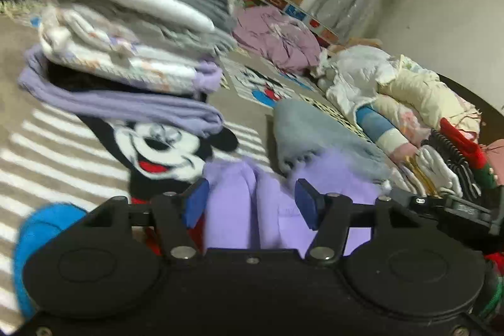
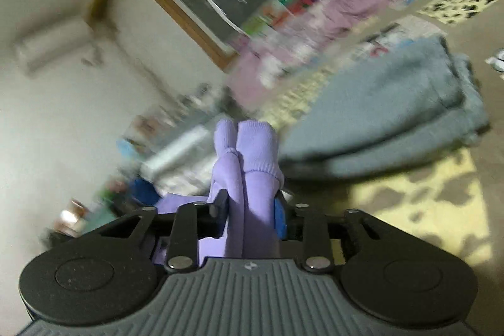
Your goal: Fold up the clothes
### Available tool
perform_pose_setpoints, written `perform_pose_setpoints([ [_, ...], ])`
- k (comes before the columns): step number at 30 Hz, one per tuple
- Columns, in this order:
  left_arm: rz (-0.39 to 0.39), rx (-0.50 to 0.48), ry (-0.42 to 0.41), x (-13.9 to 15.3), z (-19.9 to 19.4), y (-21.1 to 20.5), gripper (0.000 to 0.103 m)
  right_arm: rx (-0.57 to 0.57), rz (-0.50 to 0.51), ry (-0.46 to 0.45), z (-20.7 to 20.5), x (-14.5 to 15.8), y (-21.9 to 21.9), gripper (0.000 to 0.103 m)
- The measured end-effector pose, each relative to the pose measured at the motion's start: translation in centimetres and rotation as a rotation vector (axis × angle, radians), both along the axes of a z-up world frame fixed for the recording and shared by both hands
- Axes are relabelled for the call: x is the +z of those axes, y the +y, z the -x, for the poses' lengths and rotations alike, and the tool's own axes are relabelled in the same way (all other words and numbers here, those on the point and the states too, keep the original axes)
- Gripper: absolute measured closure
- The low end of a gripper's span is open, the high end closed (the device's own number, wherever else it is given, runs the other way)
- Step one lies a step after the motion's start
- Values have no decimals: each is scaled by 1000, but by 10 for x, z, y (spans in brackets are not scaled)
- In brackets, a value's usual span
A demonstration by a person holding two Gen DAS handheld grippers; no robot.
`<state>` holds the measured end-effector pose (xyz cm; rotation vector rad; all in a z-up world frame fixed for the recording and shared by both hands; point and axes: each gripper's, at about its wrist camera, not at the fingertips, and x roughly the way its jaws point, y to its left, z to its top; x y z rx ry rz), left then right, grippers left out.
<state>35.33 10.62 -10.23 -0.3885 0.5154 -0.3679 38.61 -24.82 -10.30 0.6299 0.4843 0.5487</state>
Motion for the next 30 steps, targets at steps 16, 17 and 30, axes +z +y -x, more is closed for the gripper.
perform_pose_setpoints([
  [16,-58,-96,84,-5,8,-16,82,113,74,221,13,-35,6,62],
  [17,-75,-93,62,-5,9,-18,84,129,71,226,11,-40,10,73],
  [30,-273,-51,88,12,39,-24,42,30,199,72,34,-7,12,52],
])
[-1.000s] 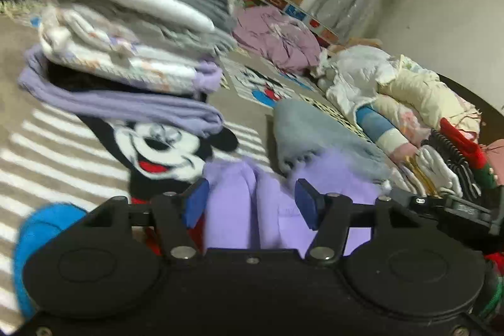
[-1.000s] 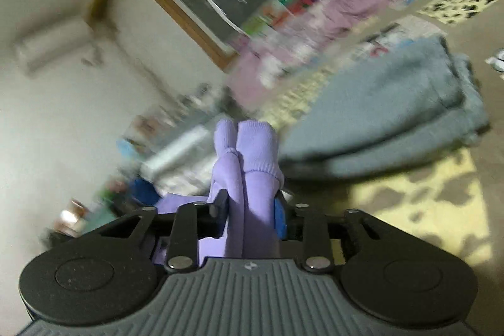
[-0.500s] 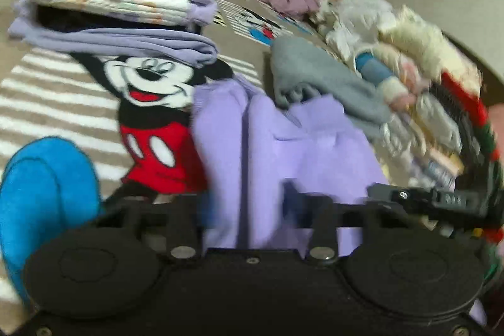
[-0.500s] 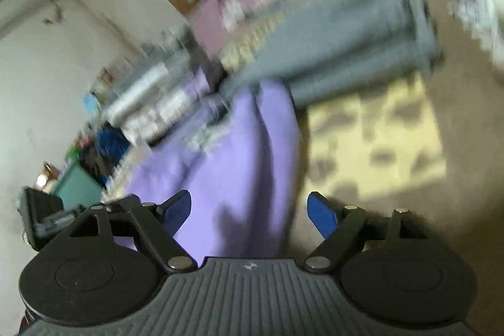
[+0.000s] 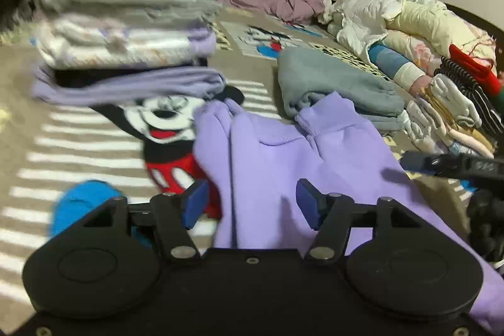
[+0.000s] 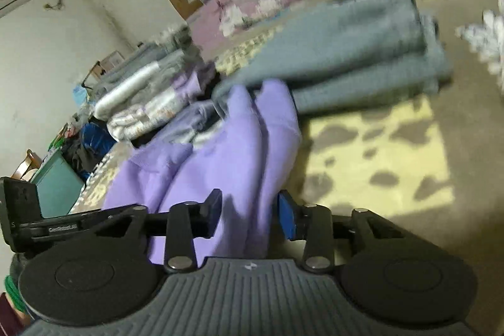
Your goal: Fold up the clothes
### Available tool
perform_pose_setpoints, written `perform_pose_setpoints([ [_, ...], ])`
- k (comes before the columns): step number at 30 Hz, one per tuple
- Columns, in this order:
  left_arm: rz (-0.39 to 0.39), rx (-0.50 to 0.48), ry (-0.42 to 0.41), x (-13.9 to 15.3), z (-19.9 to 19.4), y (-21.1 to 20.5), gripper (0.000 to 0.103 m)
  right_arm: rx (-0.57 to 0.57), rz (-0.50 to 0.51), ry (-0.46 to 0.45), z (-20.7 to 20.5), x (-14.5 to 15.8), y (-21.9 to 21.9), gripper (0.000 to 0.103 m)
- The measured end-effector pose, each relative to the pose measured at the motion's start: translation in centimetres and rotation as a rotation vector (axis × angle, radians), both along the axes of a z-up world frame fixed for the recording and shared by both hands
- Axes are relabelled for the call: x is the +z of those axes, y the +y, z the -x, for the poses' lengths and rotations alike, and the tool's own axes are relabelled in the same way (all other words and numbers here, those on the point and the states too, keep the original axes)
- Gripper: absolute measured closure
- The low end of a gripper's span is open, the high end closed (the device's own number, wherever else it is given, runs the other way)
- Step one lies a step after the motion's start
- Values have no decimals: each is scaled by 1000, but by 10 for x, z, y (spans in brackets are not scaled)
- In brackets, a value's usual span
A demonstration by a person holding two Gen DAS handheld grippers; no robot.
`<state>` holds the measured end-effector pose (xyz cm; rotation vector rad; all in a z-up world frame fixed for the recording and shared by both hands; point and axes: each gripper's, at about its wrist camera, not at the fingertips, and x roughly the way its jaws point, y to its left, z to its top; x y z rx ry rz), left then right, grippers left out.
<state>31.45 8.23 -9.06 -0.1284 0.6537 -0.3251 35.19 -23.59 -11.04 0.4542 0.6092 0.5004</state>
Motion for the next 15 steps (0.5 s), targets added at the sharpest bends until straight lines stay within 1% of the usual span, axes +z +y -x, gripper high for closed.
perform_pose_setpoints([
  [1,-17,7,-17,6,9,2,42,-6,5,-16,5,4,-1,51],
  [3,-56,35,-54,18,30,7,41,-19,15,-49,16,13,-4,51],
  [4,-76,47,-70,25,39,7,40,-17,34,-75,26,19,-4,50],
  [6,-122,57,-116,40,61,7,40,-8,83,-134,50,34,-4,49],
  [8,-149,64,-164,54,87,8,38,9,136,-205,80,48,1,49],
  [10,-177,65,-198,65,110,5,34,26,192,-276,111,61,6,44],
  [11,-208,63,-220,70,125,2,32,39,226,-312,130,67,10,42],
  [12,-242,54,-240,72,139,-2,31,54,259,-342,147,71,14,40],
  [14,-310,20,-267,66,163,-9,22,80,320,-393,179,76,22,39],
  [15,-343,3,-280,64,176,-13,22,93,350,-419,195,79,27,39],
])
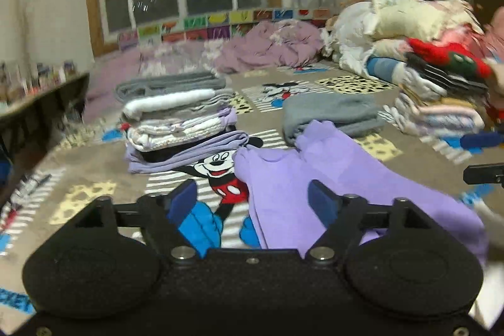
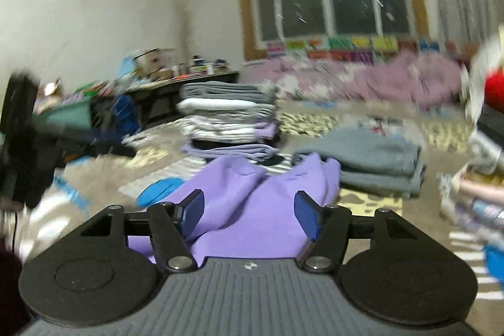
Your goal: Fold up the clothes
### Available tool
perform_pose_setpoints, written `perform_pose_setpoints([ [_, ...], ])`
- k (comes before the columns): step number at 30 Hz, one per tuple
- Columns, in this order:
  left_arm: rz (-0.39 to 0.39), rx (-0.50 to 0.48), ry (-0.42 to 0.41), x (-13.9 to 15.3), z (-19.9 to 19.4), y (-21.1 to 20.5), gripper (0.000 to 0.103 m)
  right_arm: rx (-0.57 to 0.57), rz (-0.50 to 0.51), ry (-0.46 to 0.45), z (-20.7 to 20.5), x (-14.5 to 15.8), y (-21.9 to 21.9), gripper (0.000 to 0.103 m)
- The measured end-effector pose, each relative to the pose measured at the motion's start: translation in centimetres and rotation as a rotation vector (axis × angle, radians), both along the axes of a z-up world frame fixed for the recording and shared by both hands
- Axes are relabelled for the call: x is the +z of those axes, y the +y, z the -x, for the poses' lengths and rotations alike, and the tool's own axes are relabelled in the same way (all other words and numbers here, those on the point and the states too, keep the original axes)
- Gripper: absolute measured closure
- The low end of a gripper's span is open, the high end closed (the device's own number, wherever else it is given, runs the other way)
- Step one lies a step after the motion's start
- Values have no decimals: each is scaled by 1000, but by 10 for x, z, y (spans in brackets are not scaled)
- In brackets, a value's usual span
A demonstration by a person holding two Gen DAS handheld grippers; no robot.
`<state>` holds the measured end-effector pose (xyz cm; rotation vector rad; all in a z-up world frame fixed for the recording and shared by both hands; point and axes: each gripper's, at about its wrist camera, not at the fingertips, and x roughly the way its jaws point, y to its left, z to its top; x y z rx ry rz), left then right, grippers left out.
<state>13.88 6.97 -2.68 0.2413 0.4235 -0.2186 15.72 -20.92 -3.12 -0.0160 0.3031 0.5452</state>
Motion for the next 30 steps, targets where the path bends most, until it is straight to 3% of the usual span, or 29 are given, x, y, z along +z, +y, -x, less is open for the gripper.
perform_pose_setpoints([
  [9,-307,-149,-75,-25,100,-31,22,121,334,-95,102,2,29,33],
  [12,-386,-241,-66,-39,114,-37,22,165,499,-111,121,-9,42,33],
  [16,-559,-338,-51,-66,124,-46,22,224,730,-138,132,-32,54,35],
  [21,-747,-403,-52,-93,118,-53,22,280,914,-194,129,-52,65,41],
  [27,-800,-441,-50,-101,101,-55,35,316,1064,-281,116,-72,80,44],
  [29,-771,-454,-23,-97,91,-53,50,333,1105,-298,111,-80,84,44],
  [30,-743,-459,-7,-93,85,-52,53,341,1129,-305,109,-84,86,44],
])
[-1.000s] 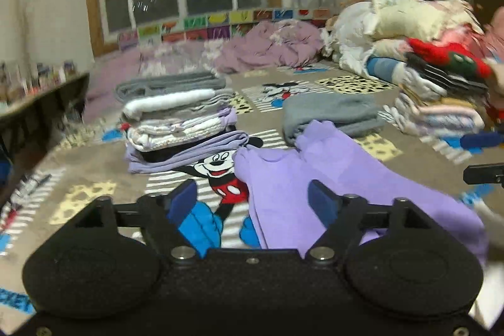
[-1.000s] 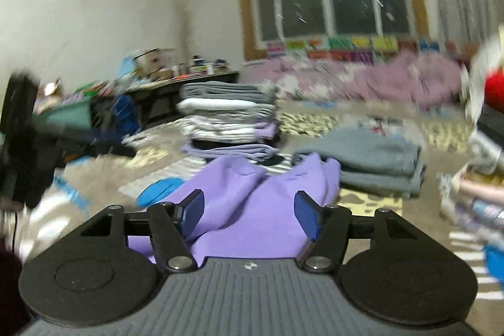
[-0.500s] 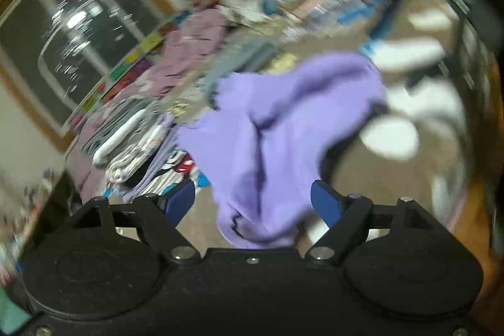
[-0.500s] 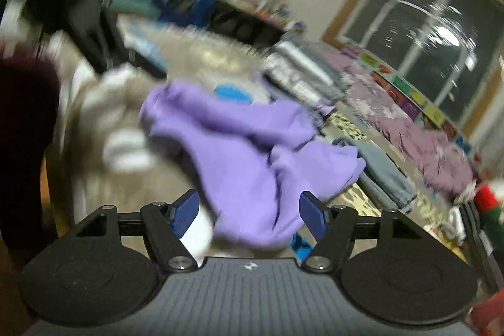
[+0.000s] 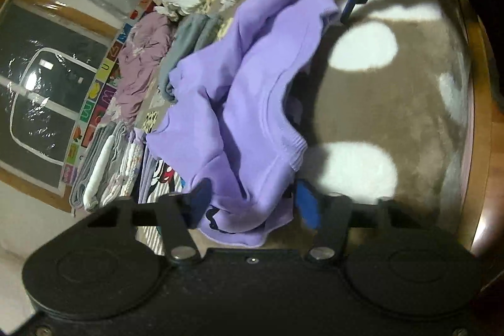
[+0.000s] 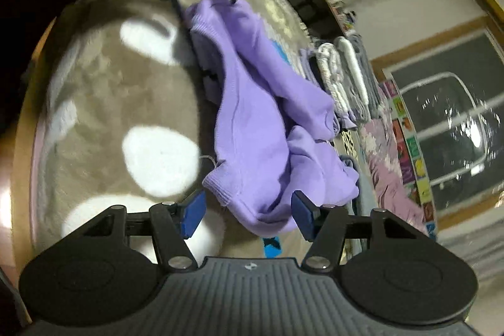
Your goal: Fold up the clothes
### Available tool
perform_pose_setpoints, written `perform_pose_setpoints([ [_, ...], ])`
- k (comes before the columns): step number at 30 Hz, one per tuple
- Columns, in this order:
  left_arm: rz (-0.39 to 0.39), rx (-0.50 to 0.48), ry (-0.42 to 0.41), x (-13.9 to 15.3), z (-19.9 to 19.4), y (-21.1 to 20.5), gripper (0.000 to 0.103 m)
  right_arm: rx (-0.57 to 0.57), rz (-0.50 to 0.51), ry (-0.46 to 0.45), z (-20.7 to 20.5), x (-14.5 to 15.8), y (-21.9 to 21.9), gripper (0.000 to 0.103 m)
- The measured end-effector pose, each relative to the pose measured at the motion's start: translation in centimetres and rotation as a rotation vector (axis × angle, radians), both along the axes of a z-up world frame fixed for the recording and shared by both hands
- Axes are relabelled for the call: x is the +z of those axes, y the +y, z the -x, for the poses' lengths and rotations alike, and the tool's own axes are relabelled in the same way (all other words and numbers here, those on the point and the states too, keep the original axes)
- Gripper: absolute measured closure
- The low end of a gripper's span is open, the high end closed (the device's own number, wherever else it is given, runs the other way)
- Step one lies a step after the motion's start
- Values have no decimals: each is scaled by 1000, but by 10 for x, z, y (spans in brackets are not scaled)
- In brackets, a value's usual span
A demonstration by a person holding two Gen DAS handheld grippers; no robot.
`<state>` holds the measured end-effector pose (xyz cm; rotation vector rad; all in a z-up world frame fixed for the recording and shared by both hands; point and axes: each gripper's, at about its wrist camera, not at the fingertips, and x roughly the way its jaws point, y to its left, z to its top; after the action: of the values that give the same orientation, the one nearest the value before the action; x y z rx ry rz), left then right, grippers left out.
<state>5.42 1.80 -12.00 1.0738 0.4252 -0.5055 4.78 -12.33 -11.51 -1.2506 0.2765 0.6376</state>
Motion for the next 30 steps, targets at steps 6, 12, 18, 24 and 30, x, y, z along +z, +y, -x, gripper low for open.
perform_pose_setpoints([
  [6,136,18,130,25,-36,9,78,18,-72,91,-13,9,2,72],
  [12,263,31,261,48,-72,16,82,-56,-338,278,-56,61,-18,78],
  [18,231,-12,422,59,-104,14,90,3,-231,396,-74,65,-13,84],
  [24,247,9,425,74,-124,12,93,-34,-249,471,-133,97,-8,91],
  [30,253,1,312,62,-77,17,94,-162,-420,262,-182,154,-15,92],
])
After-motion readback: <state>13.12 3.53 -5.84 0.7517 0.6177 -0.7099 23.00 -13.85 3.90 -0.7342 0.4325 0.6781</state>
